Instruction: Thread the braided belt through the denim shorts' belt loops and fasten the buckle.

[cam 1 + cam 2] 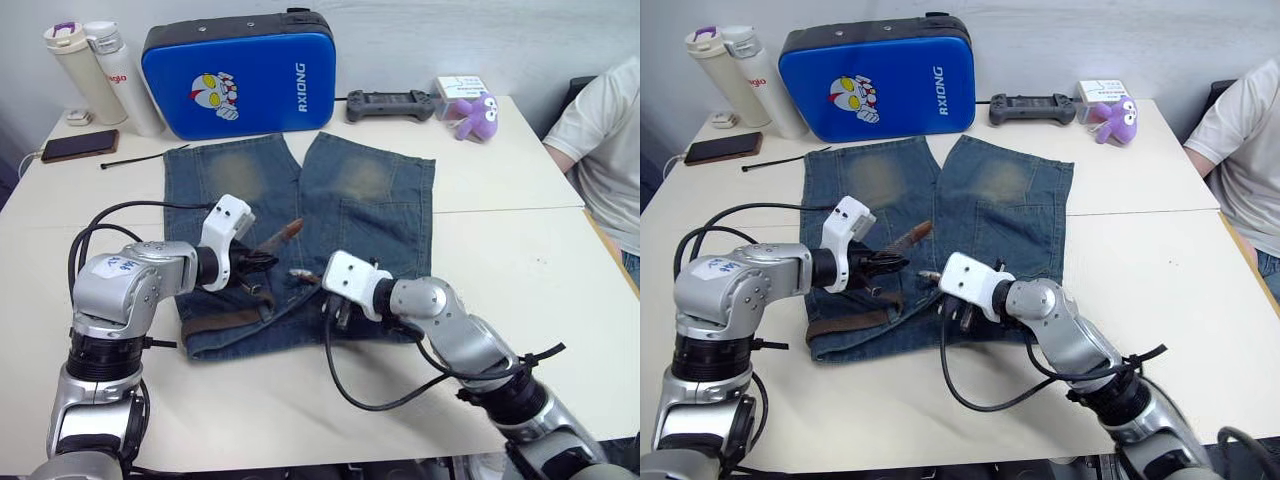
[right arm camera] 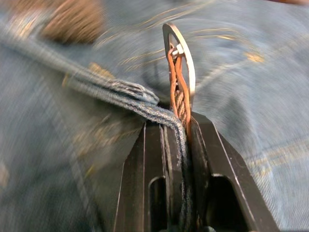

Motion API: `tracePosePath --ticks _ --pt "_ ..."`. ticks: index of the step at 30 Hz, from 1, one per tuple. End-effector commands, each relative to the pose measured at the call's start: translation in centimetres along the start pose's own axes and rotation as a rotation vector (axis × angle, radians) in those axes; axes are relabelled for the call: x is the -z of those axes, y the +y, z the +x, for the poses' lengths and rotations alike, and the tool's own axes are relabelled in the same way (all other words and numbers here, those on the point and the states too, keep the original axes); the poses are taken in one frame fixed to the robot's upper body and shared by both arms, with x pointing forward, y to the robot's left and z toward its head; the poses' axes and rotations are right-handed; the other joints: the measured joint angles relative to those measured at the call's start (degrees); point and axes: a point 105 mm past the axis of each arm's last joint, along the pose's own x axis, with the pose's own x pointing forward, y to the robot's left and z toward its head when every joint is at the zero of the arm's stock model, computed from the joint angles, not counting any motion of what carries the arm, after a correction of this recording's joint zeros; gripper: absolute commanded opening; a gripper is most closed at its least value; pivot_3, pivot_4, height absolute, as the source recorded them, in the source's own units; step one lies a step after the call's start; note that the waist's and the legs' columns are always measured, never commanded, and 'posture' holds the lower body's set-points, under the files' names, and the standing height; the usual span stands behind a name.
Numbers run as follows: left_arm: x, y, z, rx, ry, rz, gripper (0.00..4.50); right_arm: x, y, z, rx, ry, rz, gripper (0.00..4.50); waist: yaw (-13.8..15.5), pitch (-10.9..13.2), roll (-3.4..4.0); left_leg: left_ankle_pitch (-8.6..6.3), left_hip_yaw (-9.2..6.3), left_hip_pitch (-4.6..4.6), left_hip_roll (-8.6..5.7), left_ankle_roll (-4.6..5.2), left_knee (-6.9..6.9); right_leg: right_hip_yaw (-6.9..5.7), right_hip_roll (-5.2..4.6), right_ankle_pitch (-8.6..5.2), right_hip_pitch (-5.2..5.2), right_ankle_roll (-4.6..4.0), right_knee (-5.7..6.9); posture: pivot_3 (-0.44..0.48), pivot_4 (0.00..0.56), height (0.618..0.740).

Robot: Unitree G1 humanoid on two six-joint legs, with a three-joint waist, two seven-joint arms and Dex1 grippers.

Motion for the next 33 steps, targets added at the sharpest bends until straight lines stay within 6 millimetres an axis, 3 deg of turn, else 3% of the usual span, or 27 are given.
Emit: tracePosePath --ticks 1,8,14,20,33 --pt "0.2 -0.2 -0.7 -0.024 0.004 -0.004 0.00 -0.6 -2.6 -1.1 0.190 -0.020 0.135 0.03 0.02 0.00 0.00 0.00 0.00 0.00 -0.01 0.00 0.01 0.00 0.00 0.00 0.00 0.00 0.00 0.000 0.150 0.740" --pt "1.5 -0.9 0.1 -0.010 0.059 -0.004 0.00 -0.8 -3.1 -1.5 0.274 -0.010 0.250 0.03 0.10 0.00 0.00 0.00 -0.02 -0.01 -0.03 0.00 0.00 0.00 -0.02 0.00 -0.01 0.00 -0.04 0.000 0.150 0.740" --pt "2.1 -1.8 1.3 0.022 0.086 0.013 0.00 -2.6 -2.4 -1.5 0.255 -0.080 0.202 0.03 0.01 0.00 0.00 0.00 -0.01 0.00 -0.04 -0.01 -0.02 0.01 -0.01 0.00 -0.04 0.00 -0.07 0.000 0.150 0.740" --pt "1.8 -2.5 1.8 0.052 0.085 0.022 0.00 -2.5 -2.8 -2.0 0.298 -0.087 0.212 0.03 0.00 0.00 0.00 0.01 -0.01 0.00 -0.04 -0.02 -0.02 0.01 -0.01 0.00 -0.04 0.00 -0.07 0.000 0.150 0.740" --pt "0.2 -1.8 2.9 0.021 0.035 0.032 0.00 -2.9 -1.9 -1.9 0.239 -0.103 0.180 0.03 0.01 0.00 0.00 0.01 -0.01 0.00 -0.04 -0.02 -0.03 0.01 -0.01 0.00 -0.04 0.00 -0.18 0.000 0.150 0.740"
